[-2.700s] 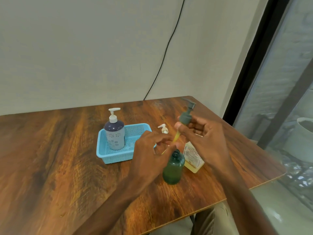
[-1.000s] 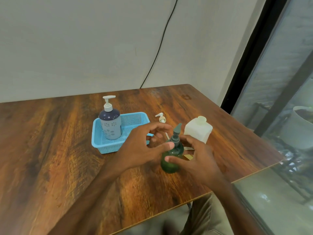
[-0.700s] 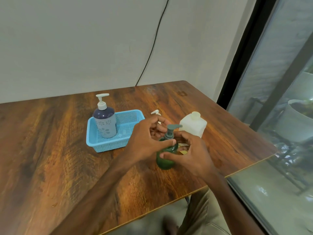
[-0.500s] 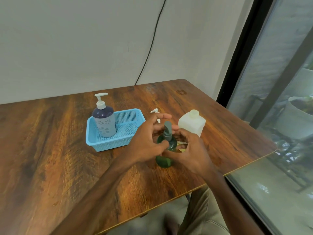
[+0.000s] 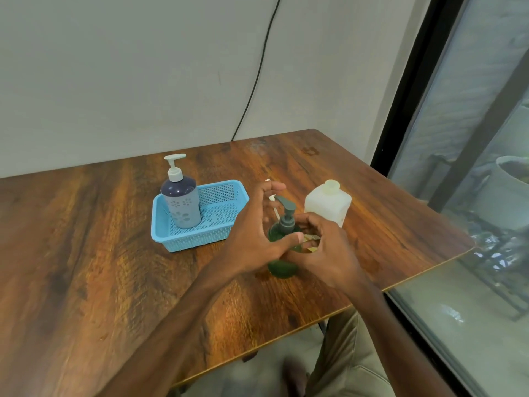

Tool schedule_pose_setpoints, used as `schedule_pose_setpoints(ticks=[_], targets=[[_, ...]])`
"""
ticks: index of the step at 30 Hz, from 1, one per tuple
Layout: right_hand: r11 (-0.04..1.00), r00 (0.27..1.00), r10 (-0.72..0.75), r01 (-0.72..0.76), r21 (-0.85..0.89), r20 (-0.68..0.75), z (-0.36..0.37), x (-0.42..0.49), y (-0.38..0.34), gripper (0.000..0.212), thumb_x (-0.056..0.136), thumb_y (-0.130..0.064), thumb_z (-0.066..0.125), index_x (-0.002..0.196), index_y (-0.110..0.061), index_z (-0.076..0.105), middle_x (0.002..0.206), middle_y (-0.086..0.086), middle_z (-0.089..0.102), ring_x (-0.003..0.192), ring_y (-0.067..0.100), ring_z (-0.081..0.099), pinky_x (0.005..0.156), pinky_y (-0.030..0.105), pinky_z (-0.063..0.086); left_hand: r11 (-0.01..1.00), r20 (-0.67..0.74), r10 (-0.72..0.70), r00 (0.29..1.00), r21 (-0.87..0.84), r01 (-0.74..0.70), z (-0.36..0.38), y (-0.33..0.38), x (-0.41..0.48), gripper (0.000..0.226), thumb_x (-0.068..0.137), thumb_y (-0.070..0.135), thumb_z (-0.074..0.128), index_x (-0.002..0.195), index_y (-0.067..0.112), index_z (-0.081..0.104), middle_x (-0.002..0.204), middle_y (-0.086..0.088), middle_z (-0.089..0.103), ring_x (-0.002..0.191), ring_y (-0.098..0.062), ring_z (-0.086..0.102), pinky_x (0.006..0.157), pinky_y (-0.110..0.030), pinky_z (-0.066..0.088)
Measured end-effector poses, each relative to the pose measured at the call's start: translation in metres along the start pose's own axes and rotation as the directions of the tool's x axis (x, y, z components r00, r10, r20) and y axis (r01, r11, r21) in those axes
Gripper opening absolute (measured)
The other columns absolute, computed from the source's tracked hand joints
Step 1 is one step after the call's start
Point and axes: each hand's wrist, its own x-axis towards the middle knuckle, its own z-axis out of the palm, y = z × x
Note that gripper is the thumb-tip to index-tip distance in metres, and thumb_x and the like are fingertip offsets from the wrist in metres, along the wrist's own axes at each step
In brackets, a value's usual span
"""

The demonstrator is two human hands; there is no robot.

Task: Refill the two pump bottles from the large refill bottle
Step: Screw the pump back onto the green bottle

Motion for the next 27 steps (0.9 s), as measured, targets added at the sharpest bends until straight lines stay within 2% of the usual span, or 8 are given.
schedule_pose_setpoints(ticks=[2, 4, 8, 11, 13, 16, 23, 27], targets=[[1.000, 1.000, -0.004, 0.004, -0.002, -0.007, 0.000, -0.001, 0.000, 0.059, 0.070, -0.036, 0.089, 0.122, -0.030, 0.061, 0.114, -0.021, 0.064, 0.104, -0.003, 0.060, 0.083, 0.015, 0.052, 1.000, -0.089, -0.025, 0.996, 0.005, 0.025, 0.002, 0.000, 0.001, 0.082, 0.072, 0.033, 0.095, 0.137, 0.037, 0.044, 0.135, 0.017, 0.056, 0.113, -0.009, 0.065, 0.088, -0.022, 0.055], [1.000, 1.000, -0.002, 0.002, 0.006, -0.010, 0.001, -0.001, 0.000, 0.059, 0.070, -0.037, 0.089, 0.122, -0.031, 0.060, 0.114, -0.021, 0.063, 0.105, -0.003, 0.059, 0.085, 0.015, 0.051, 0.998, -0.113, -0.003, 0.994, -0.064, -0.004, 0.004, -0.001, 0.001, 0.081, 0.073, 0.022, 0.095, 0.137, 0.032, 0.047, 0.134, 0.014, 0.058, 0.105, -0.014, 0.071, 0.081, -0.024, 0.059], [1.000, 1.000, 0.002, -0.002, 0.008, -0.010, 0.002, -0.001, 0.001, 0.061, 0.069, -0.044, 0.087, 0.122, -0.032, 0.060, 0.115, -0.022, 0.063, 0.106, -0.002, 0.059, 0.084, 0.014, 0.051, 0.986, -0.006, 0.057, 0.998, -0.156, -0.058, 0.004, 0.002, -0.002, 0.078, 0.078, -0.008, 0.079, 0.139, 0.024, 0.044, 0.150, 0.009, 0.049, 0.120, -0.012, 0.068, 0.094, -0.037, 0.062], [1.000, 1.000, 0.009, -0.009, 0.023, 0.003, 0.001, -0.001, 0.002, 0.060, 0.070, -0.036, 0.089, 0.122, -0.030, 0.060, 0.116, -0.021, 0.063, 0.108, 0.000, 0.059, 0.084, 0.016, 0.053, 0.999, -0.005, 0.049, 0.999, 0.003, -0.049, 0.007, 0.001, 0.001, 0.077, 0.077, 0.016, 0.088, 0.138, 0.031, 0.044, 0.143, 0.015, 0.052, 0.125, -0.008, 0.060, 0.099, -0.024, 0.056], [1.000, 1.000, 0.009, -0.009, 0.013, -0.010, 0.002, 0.000, 0.002, 0.059, 0.070, -0.036, 0.089, 0.122, -0.031, 0.060, 0.116, -0.020, 0.063, 0.109, 0.002, 0.059, 0.085, 0.020, 0.054, 0.993, -0.119, 0.007, 0.993, 0.117, 0.007, 0.008, -0.001, 0.000, 0.065, 0.074, 0.040, 0.092, 0.127, 0.036, 0.054, 0.122, 0.017, 0.063, 0.110, 0.000, 0.062, 0.085, -0.009, 0.052], [1.000, 1.000, 0.016, -0.016, 0.010, -0.017, 0.003, 0.000, 0.002, 0.062, 0.069, -0.038, 0.089, 0.123, -0.031, 0.059, 0.118, -0.019, 0.063, 0.109, 0.001, 0.059, 0.088, 0.022, 0.054, 0.989, -0.213, -0.007, 0.977, 0.144, 0.038, 0.007, -0.004, -0.003, 0.046, 0.072, 0.048, 0.091, 0.110, 0.029, 0.075, 0.099, 0.017, 0.074, 0.093, 0.008, 0.067, 0.073, -0.005, 0.050], [1.000, 0.999, 0.023, -0.022, 0.016, -0.023, 0.004, -0.001, 0.000, 0.066, 0.066, -0.047, 0.088, 0.124, -0.032, 0.059, 0.117, -0.020, 0.062, 0.109, 0.000, 0.058, 0.089, 0.022, 0.053, 0.976, 0.040, 0.069, 0.997, 0.206, -0.075, -0.017, -0.006, 0.010, 0.034, 0.083, 0.034, 0.086, 0.116, 0.028, 0.080, 0.104, 0.016, 0.076, 0.094, 0.000, 0.070, 0.078, -0.013, 0.051], [1.000, 0.999, 0.030, -0.030, 0.004, -0.020, 0.004, -0.001, 0.000, 0.061, 0.070, -0.041, 0.087, 0.124, -0.032, 0.059, 0.119, -0.020, 0.062, 0.110, 0.002, 0.059, 0.091, 0.024, 0.054, 0.970, 0.003, -0.003, 1.000, 0.242, 0.002, -0.011, -0.010, 0.002, 0.051, 0.078, 0.055, 0.084, 0.123, 0.033, 0.075, 0.119, 0.017, 0.073, 0.106, -0.001, 0.066, 0.085, -0.016, 0.053]])
